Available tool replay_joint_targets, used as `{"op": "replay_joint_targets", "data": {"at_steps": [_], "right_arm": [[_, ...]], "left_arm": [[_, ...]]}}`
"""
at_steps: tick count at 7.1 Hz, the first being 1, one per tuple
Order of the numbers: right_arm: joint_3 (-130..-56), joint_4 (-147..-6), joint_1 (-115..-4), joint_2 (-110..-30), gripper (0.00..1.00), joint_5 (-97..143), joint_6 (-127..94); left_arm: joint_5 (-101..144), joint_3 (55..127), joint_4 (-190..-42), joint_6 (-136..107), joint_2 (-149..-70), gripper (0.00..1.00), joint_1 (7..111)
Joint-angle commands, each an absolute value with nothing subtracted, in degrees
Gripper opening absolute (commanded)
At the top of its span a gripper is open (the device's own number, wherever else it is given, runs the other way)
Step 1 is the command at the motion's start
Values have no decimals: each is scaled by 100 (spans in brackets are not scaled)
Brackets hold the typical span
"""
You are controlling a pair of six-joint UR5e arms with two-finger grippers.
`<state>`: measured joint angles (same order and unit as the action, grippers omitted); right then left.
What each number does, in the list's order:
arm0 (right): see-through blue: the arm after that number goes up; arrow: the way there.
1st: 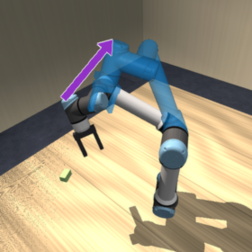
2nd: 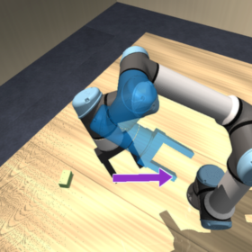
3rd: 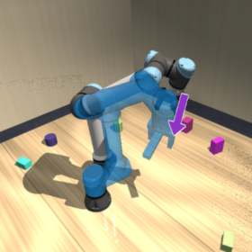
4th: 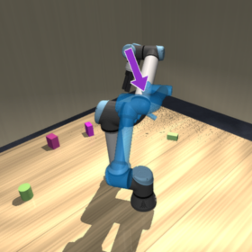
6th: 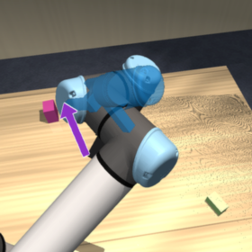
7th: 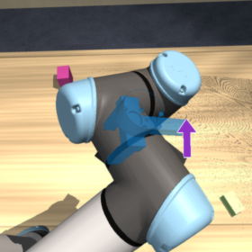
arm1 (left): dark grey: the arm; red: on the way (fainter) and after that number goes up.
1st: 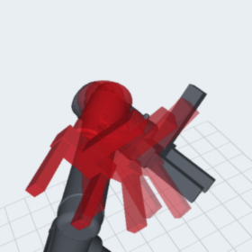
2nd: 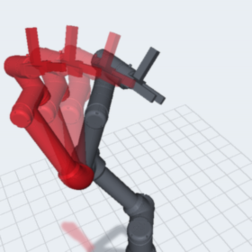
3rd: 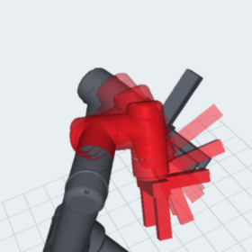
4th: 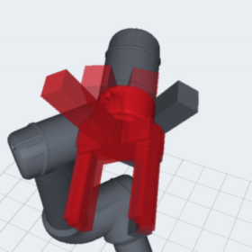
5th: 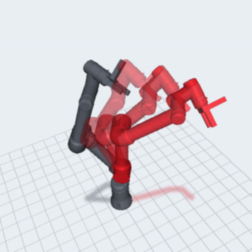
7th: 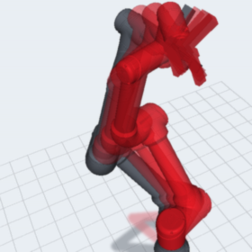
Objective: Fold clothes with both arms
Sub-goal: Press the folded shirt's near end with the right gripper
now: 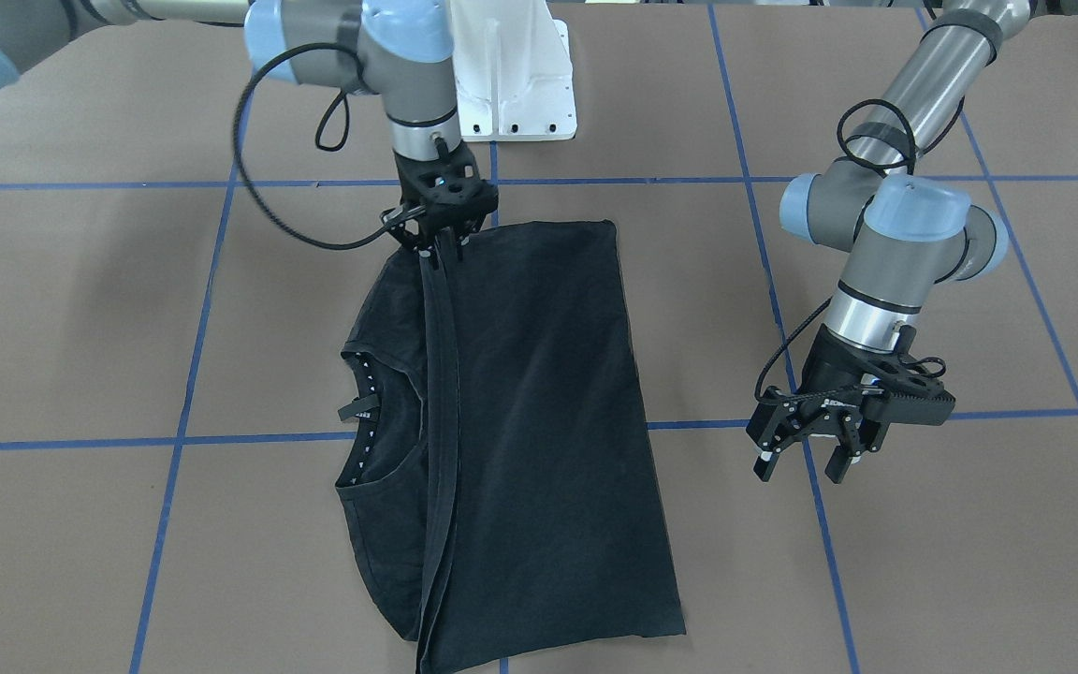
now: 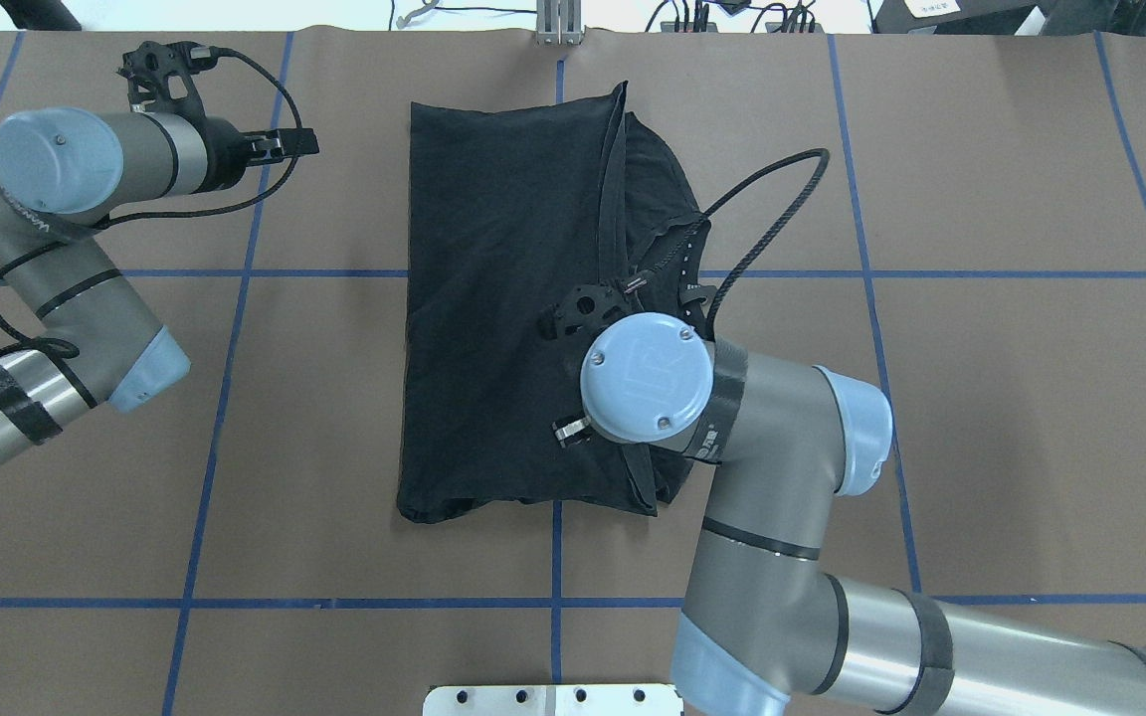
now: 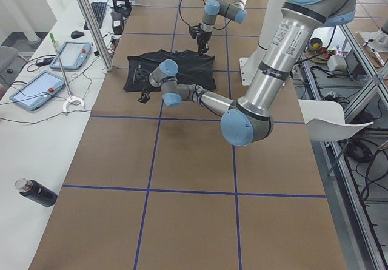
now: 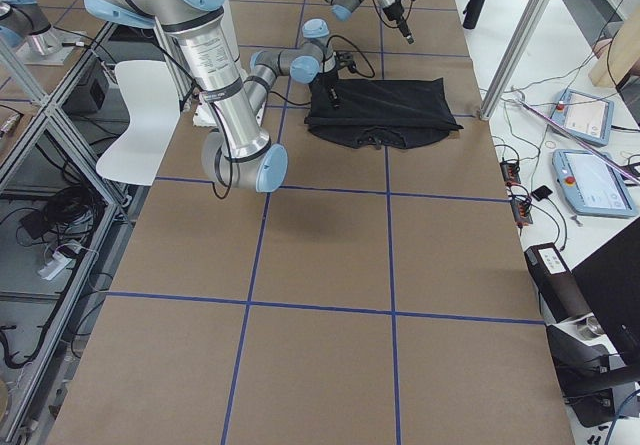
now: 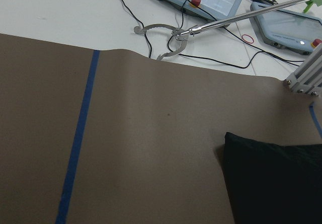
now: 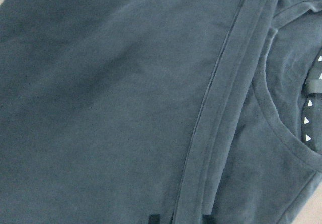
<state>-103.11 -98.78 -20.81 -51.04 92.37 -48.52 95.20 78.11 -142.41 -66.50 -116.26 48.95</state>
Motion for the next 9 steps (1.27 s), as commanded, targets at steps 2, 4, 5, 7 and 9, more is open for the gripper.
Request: {"op": "replay_joint_targets", "data": {"at_steps": [2,4,5,7,9], "right_arm": [[-10292,-11552,-1652,-4747,46,8666,-3625],[-10056,-11567,-1583,-4676,49,8622,-3166],[-9985,-11558,-1539,-4519,51,8639,-3164],[-9669,-11261,-1521,-4561,54,8622,-3155],[-9633,-11268,-1512,-4587,50,8640,-3146]], "left_arm": [[9492,7813,-14256,-6723,-11505,98,4887],[9492,7840,-14247,-6924,-11505,98,4869],[9492,7849,-14256,-6934,-11505,98,4869],[9492,7840,-14247,-6935,-11505,98,4860],[9492,7849,-14256,-6935,-11505,98,4860]]}}
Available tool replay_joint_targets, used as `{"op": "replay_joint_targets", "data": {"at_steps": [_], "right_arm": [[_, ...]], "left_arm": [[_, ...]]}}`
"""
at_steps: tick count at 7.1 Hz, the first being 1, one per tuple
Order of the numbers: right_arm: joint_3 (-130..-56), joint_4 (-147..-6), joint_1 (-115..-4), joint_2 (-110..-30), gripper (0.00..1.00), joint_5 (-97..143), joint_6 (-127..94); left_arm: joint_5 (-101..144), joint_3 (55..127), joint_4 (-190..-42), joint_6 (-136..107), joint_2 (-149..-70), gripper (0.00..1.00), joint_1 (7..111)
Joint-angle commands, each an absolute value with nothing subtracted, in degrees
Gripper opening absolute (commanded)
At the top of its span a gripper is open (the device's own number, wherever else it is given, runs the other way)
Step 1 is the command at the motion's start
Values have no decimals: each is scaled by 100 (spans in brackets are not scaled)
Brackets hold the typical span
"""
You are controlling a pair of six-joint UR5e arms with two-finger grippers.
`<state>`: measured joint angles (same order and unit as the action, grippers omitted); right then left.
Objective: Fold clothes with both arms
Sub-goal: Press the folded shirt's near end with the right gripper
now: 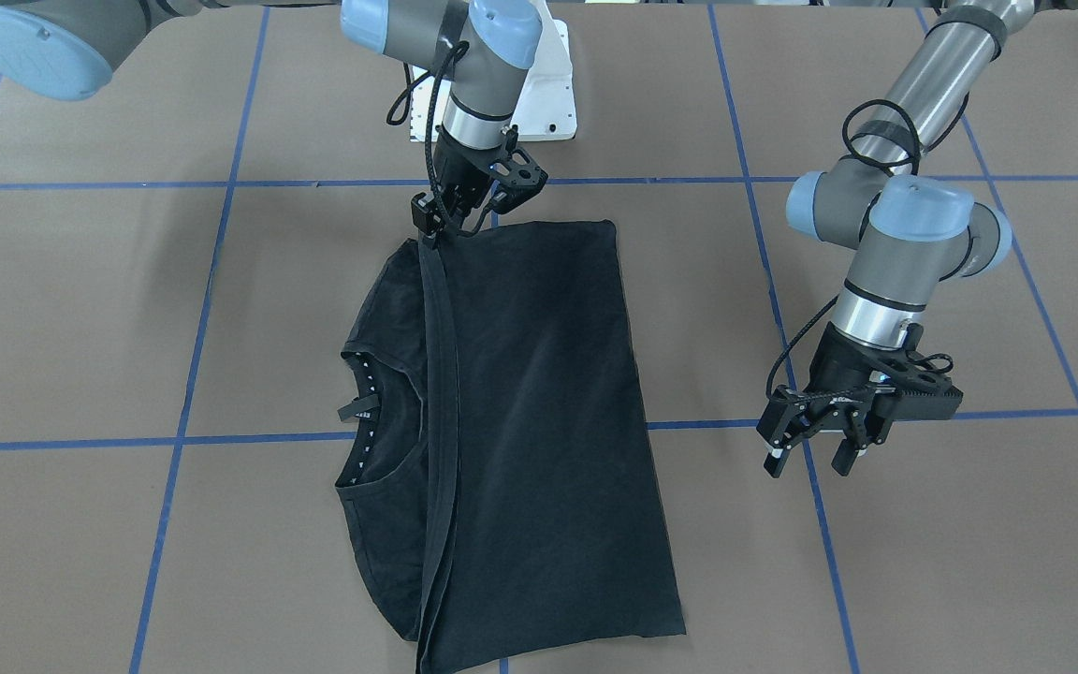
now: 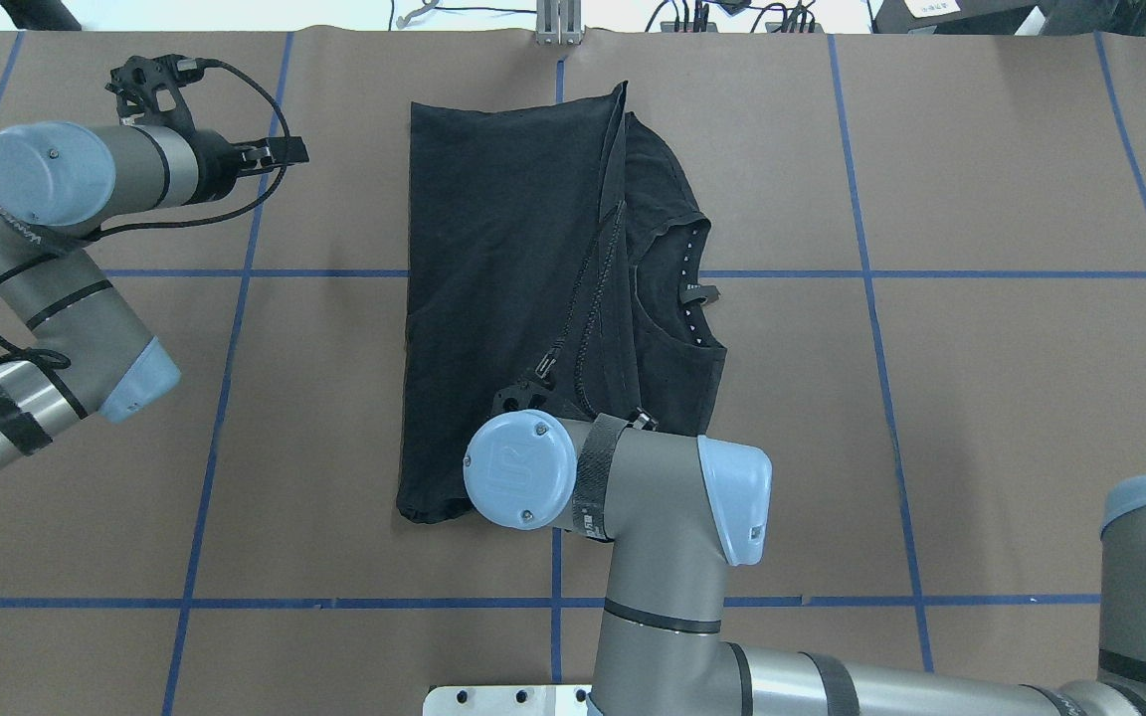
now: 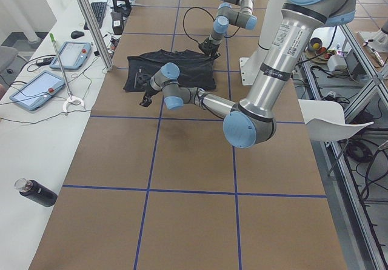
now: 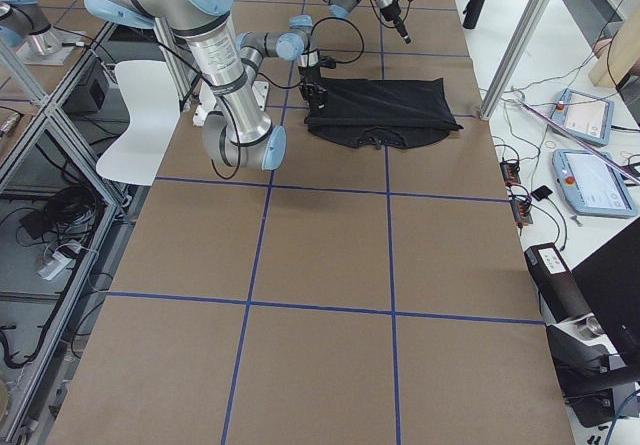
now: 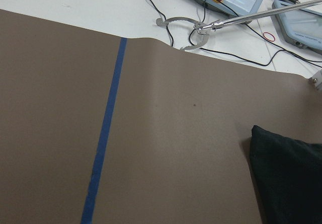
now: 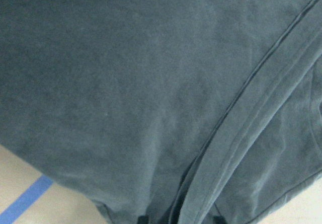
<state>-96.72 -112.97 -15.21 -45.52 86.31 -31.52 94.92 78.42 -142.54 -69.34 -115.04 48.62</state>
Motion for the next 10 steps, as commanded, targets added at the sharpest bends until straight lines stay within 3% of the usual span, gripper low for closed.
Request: {"op": "replay_joint_targets", "data": {"at_steps": [1,7,8,9,10], "right_arm": [[-9650,-11268,-1512,-4579,43,8657,-3146],[-9650,-11268,-1415,-4667,40,8622,-3190],[-9650,-11268,-1415,-4693,27,8631,-3208],[-9659,-11276,-1415,-4676,0,8631,-3225],[-9650,-11276,-1415,-4684,0,8648,-3234]], "left_arm": [[9492,7849,-14256,-6935,-11505,98,4852],[9501,7849,-14273,-6996,-11505,98,4852],[9501,7849,-14273,-6996,-11514,98,4852],[9501,7849,-14273,-6996,-11522,98,4852],[9501,7849,-14282,-7005,-11522,98,4852]]}}
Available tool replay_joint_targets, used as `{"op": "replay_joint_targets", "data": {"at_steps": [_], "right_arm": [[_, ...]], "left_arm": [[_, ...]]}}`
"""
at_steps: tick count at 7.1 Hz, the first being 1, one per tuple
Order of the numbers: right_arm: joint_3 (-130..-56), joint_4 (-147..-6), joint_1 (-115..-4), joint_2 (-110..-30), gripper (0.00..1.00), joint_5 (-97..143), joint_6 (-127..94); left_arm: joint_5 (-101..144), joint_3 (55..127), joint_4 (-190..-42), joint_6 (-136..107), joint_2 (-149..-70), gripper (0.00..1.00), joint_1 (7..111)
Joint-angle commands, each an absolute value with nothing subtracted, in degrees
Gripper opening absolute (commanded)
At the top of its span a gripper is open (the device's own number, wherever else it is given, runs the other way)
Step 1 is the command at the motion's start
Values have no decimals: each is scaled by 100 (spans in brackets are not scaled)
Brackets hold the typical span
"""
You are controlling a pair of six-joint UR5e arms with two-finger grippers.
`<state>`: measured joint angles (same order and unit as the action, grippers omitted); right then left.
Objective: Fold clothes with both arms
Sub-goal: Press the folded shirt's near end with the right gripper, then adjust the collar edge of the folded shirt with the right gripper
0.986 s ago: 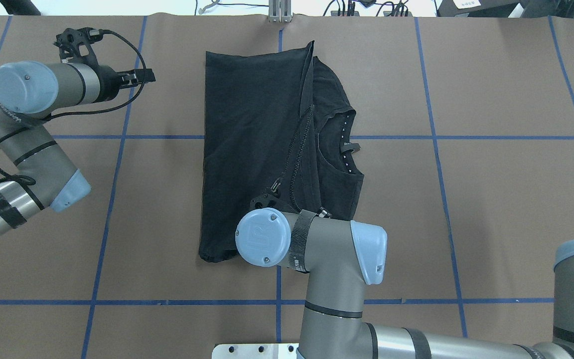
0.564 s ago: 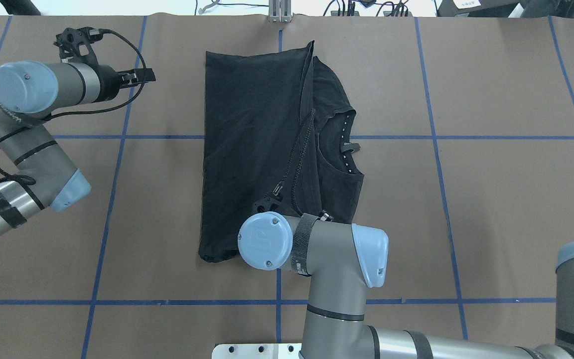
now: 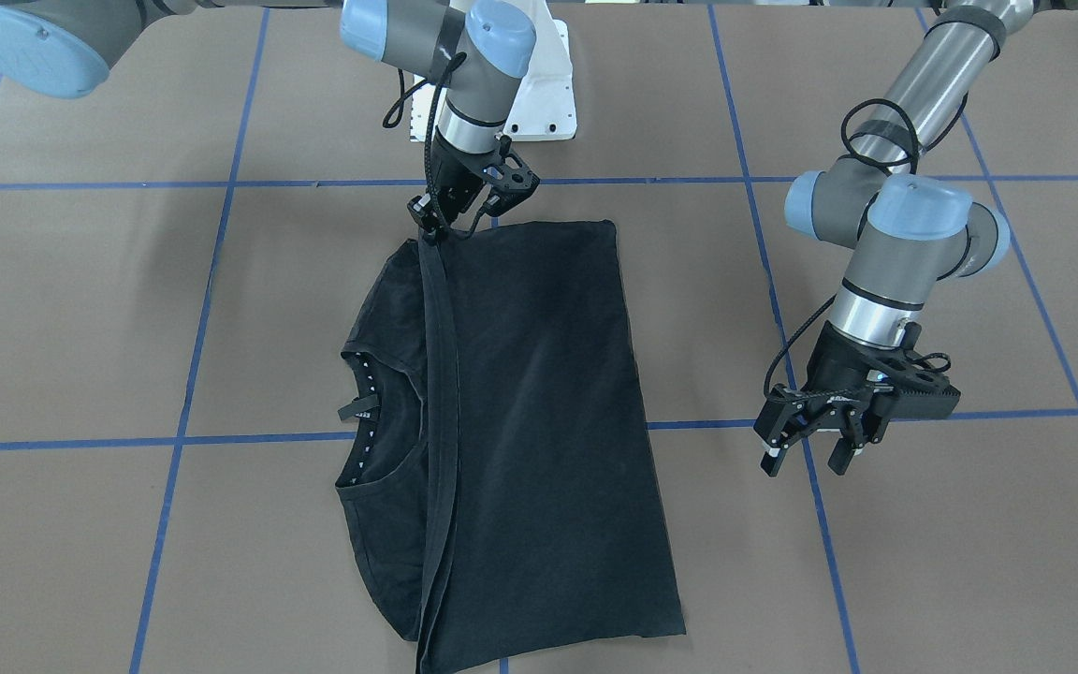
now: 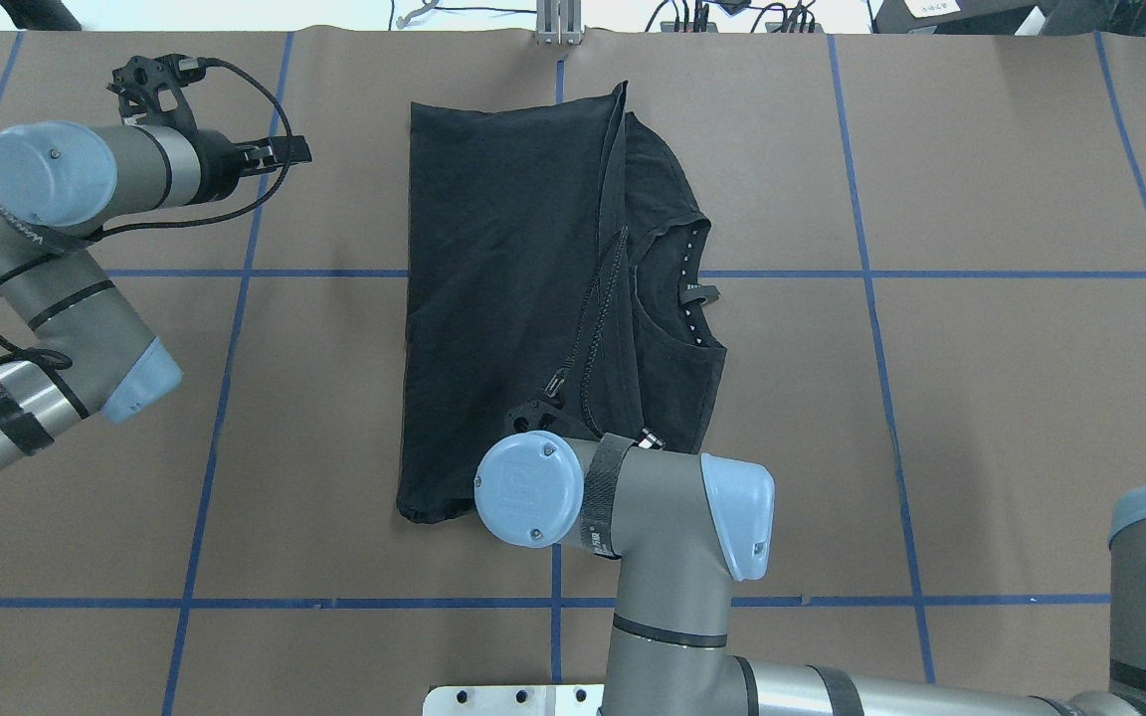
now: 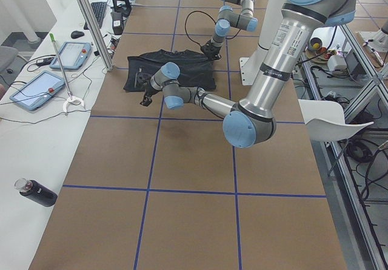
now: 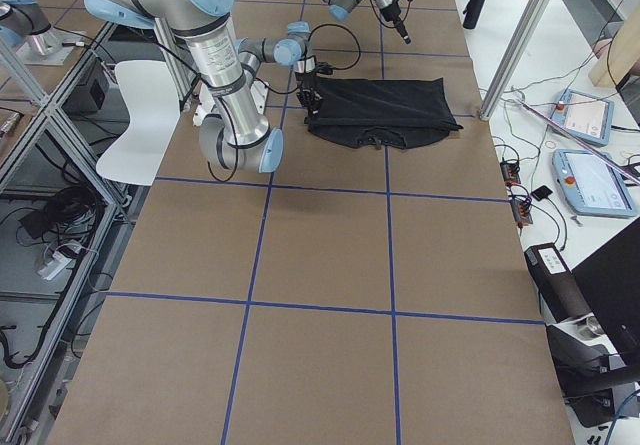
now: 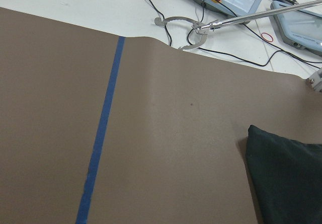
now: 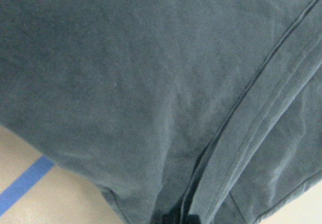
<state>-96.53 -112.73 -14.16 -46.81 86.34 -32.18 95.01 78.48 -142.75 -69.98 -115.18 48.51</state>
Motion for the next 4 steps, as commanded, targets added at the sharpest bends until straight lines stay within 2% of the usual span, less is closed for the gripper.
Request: {"op": "replay_joint_targets", "data": {"at_steps": [1,2,4], "right_arm": [[-9685,-11276,-1459,-4676,0,8657,-3234],[-9842,-11311,-1694,-4745,0,8744,-3156],[-10736,-11312,-1828,-5603,0,9026,-3268]], "left_arm": [[9501,7857,-14282,-7005,-11522,98,4860],[9501,7857,-14282,-7005,-11531,98,4852],[9492,7866,-14282,-7014,-11549,98,4860]]}}
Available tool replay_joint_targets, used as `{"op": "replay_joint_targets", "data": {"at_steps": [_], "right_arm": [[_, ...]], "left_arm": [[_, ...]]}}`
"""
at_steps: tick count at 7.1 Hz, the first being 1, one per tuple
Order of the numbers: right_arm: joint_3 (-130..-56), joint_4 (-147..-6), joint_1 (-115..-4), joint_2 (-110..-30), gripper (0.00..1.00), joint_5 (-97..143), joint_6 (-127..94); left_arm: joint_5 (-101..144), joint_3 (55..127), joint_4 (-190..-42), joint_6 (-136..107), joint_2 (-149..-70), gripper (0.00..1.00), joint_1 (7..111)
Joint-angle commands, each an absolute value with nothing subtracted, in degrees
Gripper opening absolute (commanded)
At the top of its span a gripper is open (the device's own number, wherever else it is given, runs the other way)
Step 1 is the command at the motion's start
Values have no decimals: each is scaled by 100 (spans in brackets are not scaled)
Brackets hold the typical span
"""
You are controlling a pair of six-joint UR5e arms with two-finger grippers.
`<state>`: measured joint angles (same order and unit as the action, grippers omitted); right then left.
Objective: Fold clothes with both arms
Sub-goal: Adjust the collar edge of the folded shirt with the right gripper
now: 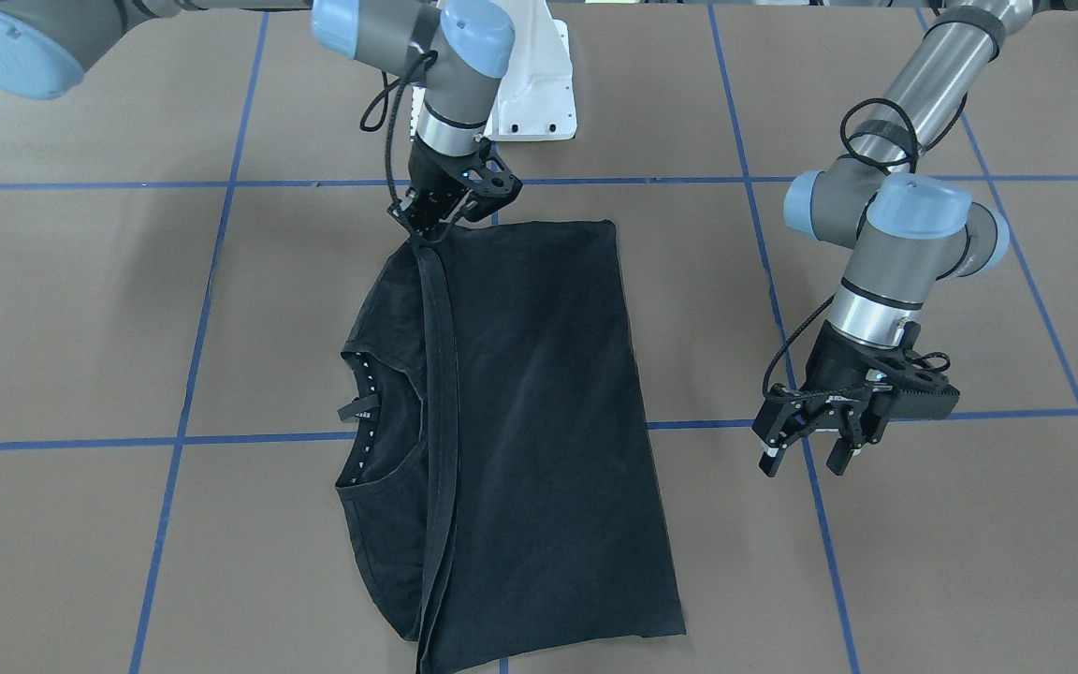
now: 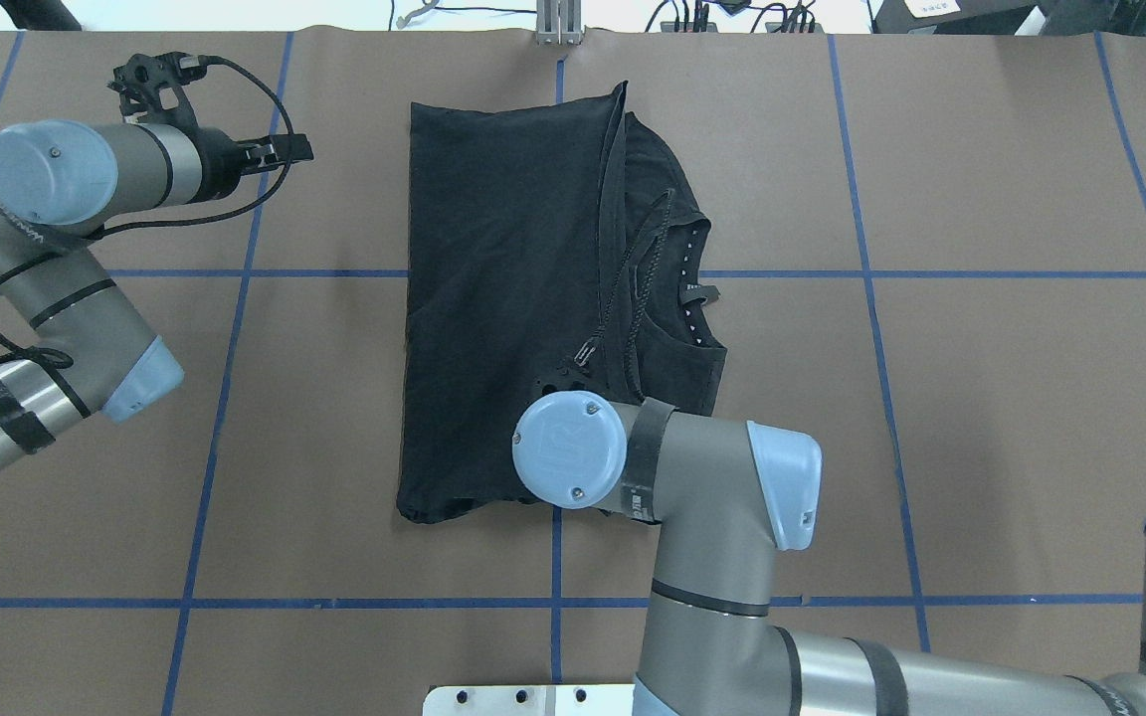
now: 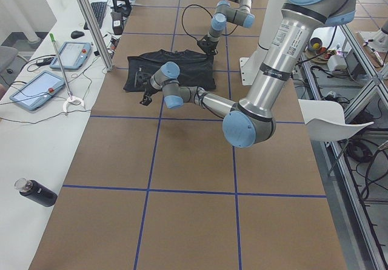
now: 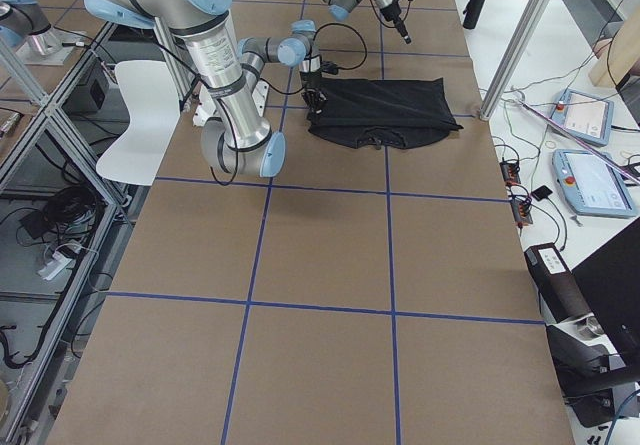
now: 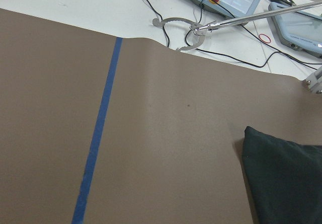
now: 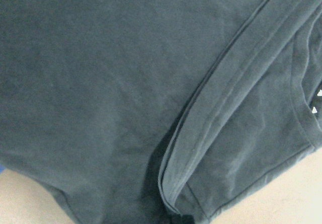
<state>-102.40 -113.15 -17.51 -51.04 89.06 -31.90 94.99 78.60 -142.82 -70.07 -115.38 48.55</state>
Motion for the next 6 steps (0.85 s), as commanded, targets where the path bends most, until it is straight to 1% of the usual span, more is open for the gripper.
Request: {"op": "replay_joint_targets", "data": {"at_steps": [1,2,3,6], "right_arm": [[-10731,-11285,-1732,-5694,0,9026,-3792],[-10662,-11250,-1505,-5687,0,8974,-4632],[-10652,-11241,-1503,-5660,3,8974,-4806],[-10600,-11224,-1669,-5652,71,8982,-5194]], "left_arm": [[9483,7884,-14282,-7048,-11549,98,4860],[9483,7945,-14274,-7136,-11558,98,4852],[9492,7971,-14256,-7137,-11549,98,4860],[9483,7998,-14256,-7180,-11549,98,4860]]}}
